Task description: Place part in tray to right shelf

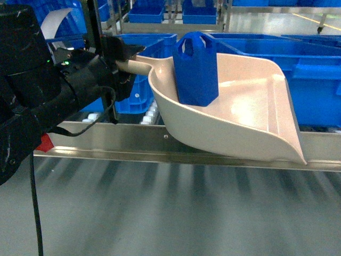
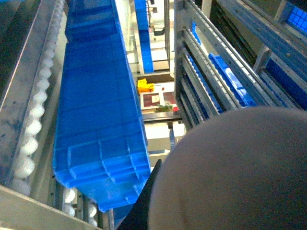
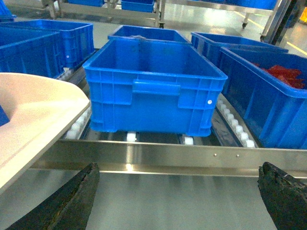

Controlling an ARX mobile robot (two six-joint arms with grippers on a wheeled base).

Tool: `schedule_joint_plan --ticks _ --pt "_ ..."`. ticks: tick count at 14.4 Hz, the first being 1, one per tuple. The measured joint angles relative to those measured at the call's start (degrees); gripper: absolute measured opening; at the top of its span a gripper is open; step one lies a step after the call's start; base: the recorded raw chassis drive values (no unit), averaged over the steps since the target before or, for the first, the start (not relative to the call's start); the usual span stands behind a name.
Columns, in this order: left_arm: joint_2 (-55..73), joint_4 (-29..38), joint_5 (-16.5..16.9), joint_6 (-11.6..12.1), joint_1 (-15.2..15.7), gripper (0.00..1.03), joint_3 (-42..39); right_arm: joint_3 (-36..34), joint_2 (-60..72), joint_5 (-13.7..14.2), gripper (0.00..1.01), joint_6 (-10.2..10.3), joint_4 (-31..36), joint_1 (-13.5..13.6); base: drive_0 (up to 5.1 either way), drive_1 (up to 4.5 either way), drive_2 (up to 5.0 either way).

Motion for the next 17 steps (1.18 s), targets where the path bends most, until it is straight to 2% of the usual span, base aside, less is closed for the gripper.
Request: schedule_joint_plan --ticks 9,17 --pt "0.0 0.1 -0.4 0.0 0.2 0.12 0.0 0.0 0.1 0.0 0.98 0.0 0.0 0.0 0.1 4.03 -3.8" --pt "0.0 0.1 -0.1 0.0 0.0 0.12 0.0 0.0 0.1 0.0 0.98 0.0 0.0 0.0 0.0 0.00 0.0"
